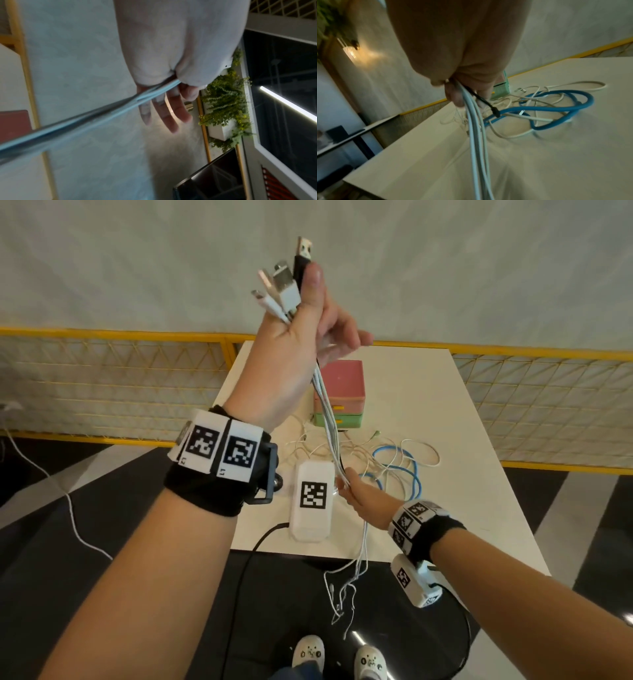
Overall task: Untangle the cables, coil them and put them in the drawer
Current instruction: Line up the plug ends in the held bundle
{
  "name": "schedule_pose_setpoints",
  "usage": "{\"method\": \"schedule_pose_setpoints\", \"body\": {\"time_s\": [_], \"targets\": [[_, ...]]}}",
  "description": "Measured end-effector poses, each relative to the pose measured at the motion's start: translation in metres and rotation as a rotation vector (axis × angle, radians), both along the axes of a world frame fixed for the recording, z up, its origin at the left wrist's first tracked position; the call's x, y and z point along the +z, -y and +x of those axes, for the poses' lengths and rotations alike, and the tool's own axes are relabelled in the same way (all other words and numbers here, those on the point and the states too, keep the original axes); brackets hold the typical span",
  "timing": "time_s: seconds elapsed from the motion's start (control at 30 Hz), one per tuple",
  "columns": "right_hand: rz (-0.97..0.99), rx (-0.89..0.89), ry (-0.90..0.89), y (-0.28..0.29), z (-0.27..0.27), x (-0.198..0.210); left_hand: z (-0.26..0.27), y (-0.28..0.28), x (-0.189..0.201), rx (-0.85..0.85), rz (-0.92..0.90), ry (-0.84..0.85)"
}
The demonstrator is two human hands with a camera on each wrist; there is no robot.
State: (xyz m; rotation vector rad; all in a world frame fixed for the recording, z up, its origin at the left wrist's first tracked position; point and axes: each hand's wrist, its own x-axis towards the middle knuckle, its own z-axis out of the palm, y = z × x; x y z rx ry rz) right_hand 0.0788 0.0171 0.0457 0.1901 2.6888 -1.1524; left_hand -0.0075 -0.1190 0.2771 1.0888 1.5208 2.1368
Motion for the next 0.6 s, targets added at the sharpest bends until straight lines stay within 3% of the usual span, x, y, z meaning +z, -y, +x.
{"method": "schedule_pose_setpoints", "body": {"time_s": [0.1, 0.23, 0.37, 0.43, 0.53, 0.6], "targets": [[0.006, -0.013, 0.006, -0.006, -0.001, 0.015, 0.004, 0.0, -0.012, -0.006, -0.202, -0.145], [-0.165, -0.045, -0.243, -0.001, -0.002, 0.073, 0.009, -0.005, -0.03, 0.009, -0.403, -0.347], [-0.322, -0.07, -0.542, 0.015, -0.008, 0.124, 0.01, -0.014, -0.048, 0.039, -0.608, -0.425], [-0.406, -0.067, -0.548, 0.021, -0.009, 0.135, 0.011, -0.015, -0.049, 0.088, -0.708, -0.407], [-0.466, -0.074, -0.491, 0.032, -0.004, 0.138, 0.01, -0.013, -0.047, 0.062, -0.623, -0.347], [-0.511, -0.101, -0.501, 0.035, -0.003, 0.134, 0.009, -0.012, -0.044, 0.042, -0.463, -0.136]]}}
